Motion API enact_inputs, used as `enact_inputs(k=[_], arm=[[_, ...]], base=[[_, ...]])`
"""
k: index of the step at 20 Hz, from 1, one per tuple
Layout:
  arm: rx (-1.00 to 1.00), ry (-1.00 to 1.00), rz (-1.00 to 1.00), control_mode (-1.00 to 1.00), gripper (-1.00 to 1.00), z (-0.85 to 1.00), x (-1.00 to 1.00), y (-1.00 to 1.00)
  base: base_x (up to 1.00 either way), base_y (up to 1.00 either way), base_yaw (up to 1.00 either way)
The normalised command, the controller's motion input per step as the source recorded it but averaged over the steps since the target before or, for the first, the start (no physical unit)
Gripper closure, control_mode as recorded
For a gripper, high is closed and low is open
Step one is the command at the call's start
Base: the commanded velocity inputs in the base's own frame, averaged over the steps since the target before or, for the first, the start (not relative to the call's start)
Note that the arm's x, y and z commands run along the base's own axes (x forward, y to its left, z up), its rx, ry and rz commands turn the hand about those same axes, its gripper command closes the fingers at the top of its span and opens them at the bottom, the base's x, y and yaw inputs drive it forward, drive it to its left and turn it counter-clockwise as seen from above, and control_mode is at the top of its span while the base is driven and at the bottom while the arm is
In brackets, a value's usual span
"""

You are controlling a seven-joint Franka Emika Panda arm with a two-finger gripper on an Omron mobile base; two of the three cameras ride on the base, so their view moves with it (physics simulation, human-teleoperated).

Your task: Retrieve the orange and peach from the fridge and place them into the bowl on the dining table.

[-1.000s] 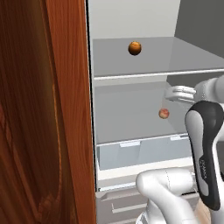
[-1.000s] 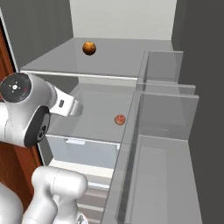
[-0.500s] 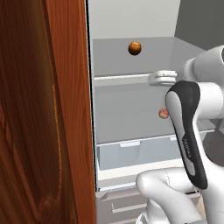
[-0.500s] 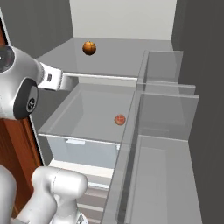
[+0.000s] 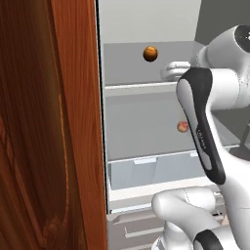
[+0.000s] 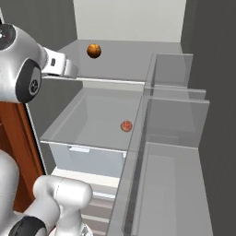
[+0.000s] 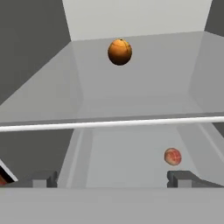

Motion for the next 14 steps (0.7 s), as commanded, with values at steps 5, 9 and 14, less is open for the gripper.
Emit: enact_inputs(k=[5,9,14], arm=[[0.0,0.0,0.0,-1.0,-1.0,0.0,0.51,0.0],[0.0,0.0,0.0,-1.0,-1.0,0.0,0.54,-0.01],[0.0,0.0,0.0,-1.0,-1.0,0.0,0.5,-0.15]], base=[[0.0,0.0,0.0],[0.0,0.0,0.0],[0.0,0.0,0.0]])
